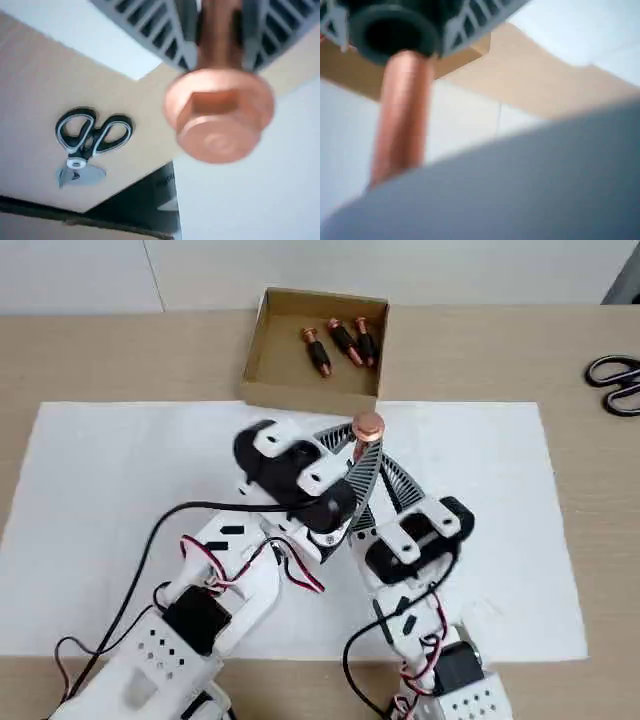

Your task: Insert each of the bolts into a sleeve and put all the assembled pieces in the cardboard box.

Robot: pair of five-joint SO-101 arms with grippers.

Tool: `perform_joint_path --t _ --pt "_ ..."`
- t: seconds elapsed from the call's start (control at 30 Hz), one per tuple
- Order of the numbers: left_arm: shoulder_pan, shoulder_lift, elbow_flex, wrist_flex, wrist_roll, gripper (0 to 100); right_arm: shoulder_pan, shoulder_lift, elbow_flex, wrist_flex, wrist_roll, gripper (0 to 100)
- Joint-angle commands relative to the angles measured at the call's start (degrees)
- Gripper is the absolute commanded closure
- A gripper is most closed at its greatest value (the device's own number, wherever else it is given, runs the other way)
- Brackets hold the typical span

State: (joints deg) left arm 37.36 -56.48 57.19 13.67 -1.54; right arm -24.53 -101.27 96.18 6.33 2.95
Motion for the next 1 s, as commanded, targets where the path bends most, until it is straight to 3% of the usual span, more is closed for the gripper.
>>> perform_joint_path --t 0.0,0.7,0.97 --pt "1.23 -1.32 1.71 -2.55 0.09 99 0.13 -0.92 0.35 -0.04 0.35 99.4" --pt "1.93 -1.05 6.29 -4.57 0.09 99 0.04 -0.92 0.35 -0.04 0.35 99.4" --pt "1.85 -0.88 9.63 -12.84 -0.09 99 0.04 -0.92 0.35 -0.04 0.18 99.4"
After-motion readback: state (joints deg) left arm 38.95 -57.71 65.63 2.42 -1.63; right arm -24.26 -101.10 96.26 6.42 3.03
